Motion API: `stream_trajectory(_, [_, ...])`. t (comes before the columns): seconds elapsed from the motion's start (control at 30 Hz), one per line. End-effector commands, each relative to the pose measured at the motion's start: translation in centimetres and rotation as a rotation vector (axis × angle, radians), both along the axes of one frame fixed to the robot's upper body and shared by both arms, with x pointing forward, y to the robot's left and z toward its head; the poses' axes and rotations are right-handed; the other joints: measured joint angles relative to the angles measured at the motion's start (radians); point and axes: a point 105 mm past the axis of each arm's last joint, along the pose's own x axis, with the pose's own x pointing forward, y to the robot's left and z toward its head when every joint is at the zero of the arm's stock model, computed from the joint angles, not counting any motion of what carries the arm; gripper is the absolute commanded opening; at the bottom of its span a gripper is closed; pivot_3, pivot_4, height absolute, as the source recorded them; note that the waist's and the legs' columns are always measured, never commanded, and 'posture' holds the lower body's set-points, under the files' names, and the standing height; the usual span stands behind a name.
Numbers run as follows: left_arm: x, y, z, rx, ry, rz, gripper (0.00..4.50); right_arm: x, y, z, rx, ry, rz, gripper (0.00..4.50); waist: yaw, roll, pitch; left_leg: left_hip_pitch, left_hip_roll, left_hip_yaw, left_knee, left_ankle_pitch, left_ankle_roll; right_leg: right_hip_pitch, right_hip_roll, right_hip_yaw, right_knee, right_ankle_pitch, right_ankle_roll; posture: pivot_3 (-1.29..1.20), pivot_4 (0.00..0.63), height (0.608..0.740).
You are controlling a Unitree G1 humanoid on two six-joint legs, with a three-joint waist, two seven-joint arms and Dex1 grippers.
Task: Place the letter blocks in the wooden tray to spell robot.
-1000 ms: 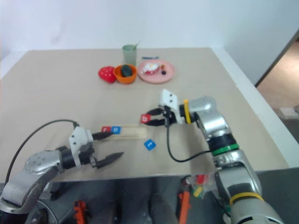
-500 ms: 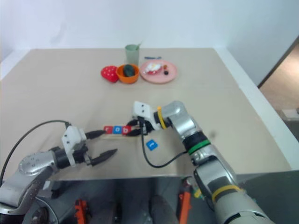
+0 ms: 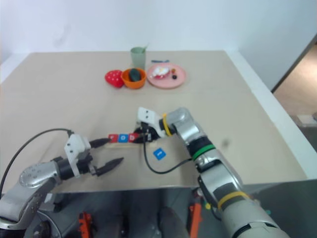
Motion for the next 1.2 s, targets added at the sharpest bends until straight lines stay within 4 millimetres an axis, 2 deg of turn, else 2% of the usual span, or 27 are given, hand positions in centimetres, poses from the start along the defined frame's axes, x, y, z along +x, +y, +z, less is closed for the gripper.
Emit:
stream_trajectory(0.03, [-0.3, -0.3, 1.2, -0.007, -0.059, -0.014, 4.5, 0.4, 0.5, 1.2, 0.018, -0.029, -0.006, 1.18, 0.0, 0.0, 0.0, 0.0, 0.0, 0.0, 0.0, 0.0, 0.0, 0.0, 0.0, 0.0, 0.0, 0.0, 0.0, 0.0, 0.15, 0.74])
stream_trajectory(0.53, [-0.1, -0.5, 0.8, 0.018, -0.059, -0.026, 4.5, 0.4, 0.6, 0.9, 0.011, 0.001, -0.016, 1.18, 0.0, 0.0, 0.0, 0.0, 0.0, 0.0, 0.0, 0.0, 0.0, 0.0, 0.0, 0.0, 0.0, 0.0, 0.0, 0.0, 0.15, 0.74])
stream_trajectory(0.6, [0.0, -0.5, 0.8, 0.02, -0.061, -0.026, 4.5, 0.4, 0.5, 0.8, 0.012, 0.017, -0.025, 2.25, 0.0, 0.0, 0.0, 0.0, 0.0, 0.0, 0.0, 0.0, 0.0, 0.0, 0.0, 0.0, 0.0, 0.0, 0.0, 0.0, 0.15, 0.74])
stream_trajectory(0.8, [0.0, -0.6, 0.8, 0.024, -0.064, -0.032, 4.5, 0.6, 0.7, 1.6, 0.045, 0.008, -0.033, 4.31, 0.0, 0.0, 0.0, 0.0, 0.0, 0.0, 0.0, 0.0, 0.0, 0.0, 0.0, 0.0, 0.0, 0.0, 0.0, 0.0, 0.15, 0.74])
stream_trajectory(0.83, [-0.1, -0.6, 0.8, 0.025, -0.065, -0.034, 4.5, 0.6, 0.7, 1.8, 0.054, 0.006, -0.033, 4.47, 0.0, 0.0, 0.0, 0.0, 0.0, 0.0, 0.0, 0.0, 0.0, 0.0, 0.0, 0.0, 0.0, 0.0, 0.0, 0.0, 0.15, 0.74])
stream_trajectory(0.9, [-0.1, -0.6, 0.8, 0.028, -0.067, -0.037, 4.5, 0.7, 0.7, 2.5, 0.082, 0.0, -0.046, 4.47, 0.0, 0.0, 0.0, 0.0, 0.0, 0.0, 0.0, 0.0, 0.0, 0.0, 0.0, 0.0, 0.0, 0.0, 0.0, 0.0, 0.15, 0.74])
stream_trajectory(0.97, [-0.2, -0.8, 0.9, 0.039, -0.076, -0.058, 4.5, 1.1, 0.4, 5.0, 0.189, 0.014, -0.091, 4.47, 0.0, 0.001, 0.0, 0.0, 0.0, 0.0, 0.0, 0.0, 0.0, 0.0, 0.0, 0.0, 0.0, 0.0, 0.0, 0.0, 0.15, 0.74])
stream_trajectory(1.0, [-0.3, -0.9, 0.9, 0.042, -0.079, -0.063, 4.5, 1.1, 0.3, 5.7, 0.217, 0.02, -0.102, 4.47, 0.0, 0.001, 0.0, -0.001, 0.0, 0.0, 0.0, 0.0, 0.0, 0.0, 0.0, 0.0, 0.0, 0.0, 0.0, 0.0, 0.15, 0.74])
stream_trajectory(1.1, [-1.0, -1.8, 1.2, 0.041, -0.071, -0.143, 4.5, 2.9, -2.7, 8.5, 0.337, 0.0, -0.264, 4.47, 0.0, 0.001, 0.0, -0.001, 0.0, 0.0, 0.0, 0.0, 0.0, 0.0, 0.0, 0.0, 0.0, 0.0, 0.0, 0.0, 0.15, 0.74])
stream_trajectory(1.2, [-1.4, -2.2, 1.5, 0.052, -0.054, -0.199, 4.5, 4.5, -6.7, 9.3, 0.356, -0.106, -0.415, 4.47, 0.006, 0.001, 0.0, -0.001, -0.001, -0.001, 0.0, 0.0, 0.0, 0.0, -0.001, -0.001, 0.0, 0.0, 0.001, 0.0, 0.15, 0.74])
